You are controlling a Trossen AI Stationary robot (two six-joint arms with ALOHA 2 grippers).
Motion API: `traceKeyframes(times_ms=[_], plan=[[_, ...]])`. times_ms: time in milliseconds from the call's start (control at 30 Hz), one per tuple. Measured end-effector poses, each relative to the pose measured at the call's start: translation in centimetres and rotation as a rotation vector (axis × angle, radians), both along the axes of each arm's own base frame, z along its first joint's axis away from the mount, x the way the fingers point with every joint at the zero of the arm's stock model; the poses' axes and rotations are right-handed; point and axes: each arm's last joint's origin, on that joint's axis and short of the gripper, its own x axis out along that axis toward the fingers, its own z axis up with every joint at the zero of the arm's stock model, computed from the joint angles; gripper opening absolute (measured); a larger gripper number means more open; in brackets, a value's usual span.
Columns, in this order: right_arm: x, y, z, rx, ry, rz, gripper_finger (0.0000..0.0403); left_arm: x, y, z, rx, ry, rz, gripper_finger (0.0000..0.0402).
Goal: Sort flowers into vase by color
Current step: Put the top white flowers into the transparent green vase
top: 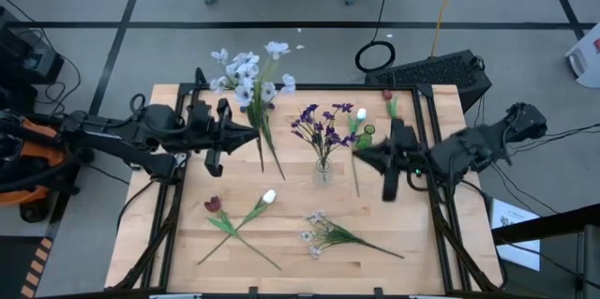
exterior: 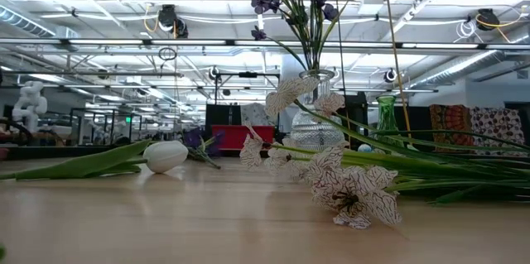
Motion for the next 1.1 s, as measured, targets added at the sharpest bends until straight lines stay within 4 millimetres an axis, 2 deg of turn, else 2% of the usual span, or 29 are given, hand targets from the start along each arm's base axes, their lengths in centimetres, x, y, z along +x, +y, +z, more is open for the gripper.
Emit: traceKeyframes(times_ms=[167, 300, 500, 667, 800, 933, 1100], plan=[[2.7, -1.5, 4.6, -0.098, -0.046, -0.086, 0.0, 1.6, -0.3, 1.7, 0.067, -0.014, 0.009, 0.001], [5.1, -2.3, 6.4, -0.142, -0.065, -0.045, 0.0009, 2.6, -0.4, 2.5, 0.09, 0.016, 0.01, 0.001], [9.9, -2.6, 5.9, -0.131, -0.039, 0.068, 0.0051, 4.3, -0.7, 3.1, 0.083, 0.022, 0.009, 0.001], [12.8, -2.6, 5.1, -0.124, -0.023, 0.111, 0.0096, 4.8, -0.8, 3.0, 0.057, 0.03, 0.006, 0.001], [14.1, -2.6, 4.9, -0.119, -0.062, 0.102, 0.0129, 4.8, -0.8, 3.1, 0.039, 0.028, 0.003, 0.001], [14.1, -2.6, 5.5, -0.132, -0.113, 0.099, 0.0153, 4.7, -1.0, 3.0, 0.04, 0.031, -0.004, 0.001], [14.1, -3.0, 5.6, -0.135, -0.117, 0.09, 0.0157, 4.8, -1.1, 2.9, 0.043, 0.048, -0.007, 0.001]])
